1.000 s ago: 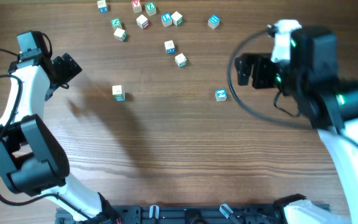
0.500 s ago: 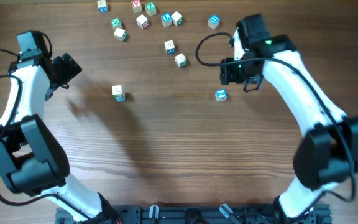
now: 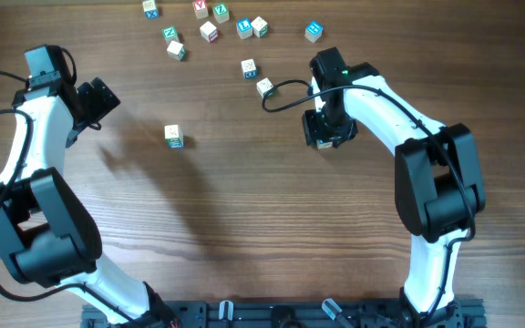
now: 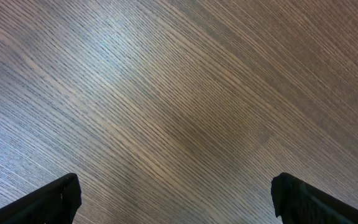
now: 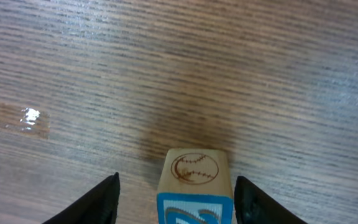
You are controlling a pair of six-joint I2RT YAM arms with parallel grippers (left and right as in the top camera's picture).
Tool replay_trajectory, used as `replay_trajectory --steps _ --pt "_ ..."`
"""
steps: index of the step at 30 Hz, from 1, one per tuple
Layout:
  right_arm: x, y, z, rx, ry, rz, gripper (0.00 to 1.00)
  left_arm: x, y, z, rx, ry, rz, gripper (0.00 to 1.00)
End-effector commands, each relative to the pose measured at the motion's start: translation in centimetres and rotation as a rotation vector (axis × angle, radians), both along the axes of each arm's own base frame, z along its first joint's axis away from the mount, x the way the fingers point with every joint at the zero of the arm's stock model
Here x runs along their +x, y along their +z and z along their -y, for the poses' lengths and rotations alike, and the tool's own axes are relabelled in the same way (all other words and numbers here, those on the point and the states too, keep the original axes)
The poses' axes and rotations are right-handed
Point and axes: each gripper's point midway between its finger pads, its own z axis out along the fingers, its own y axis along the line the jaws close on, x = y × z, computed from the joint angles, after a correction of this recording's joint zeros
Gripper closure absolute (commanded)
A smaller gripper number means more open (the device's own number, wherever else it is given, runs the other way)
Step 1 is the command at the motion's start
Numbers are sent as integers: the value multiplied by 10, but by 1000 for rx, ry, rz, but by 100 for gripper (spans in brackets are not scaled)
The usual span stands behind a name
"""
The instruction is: Form a tower
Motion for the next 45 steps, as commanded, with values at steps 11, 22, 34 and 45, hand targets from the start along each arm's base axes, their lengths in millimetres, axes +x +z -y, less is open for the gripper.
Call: replay_trajectory --steps 11,22,34,45 --pt "6 -3 21 -126 -54 26 66 4 15 -3 7 15 39 0" --pt "2 -3 23 -132 -61 8 68 4 15 -3 7 15 39 0" --pt "30 122 -36 50 -29 119 78 4 15 -3 7 15 39 0" --pt "39 198 -218 324 48 549 79 4 15 -3 7 15 39 0"
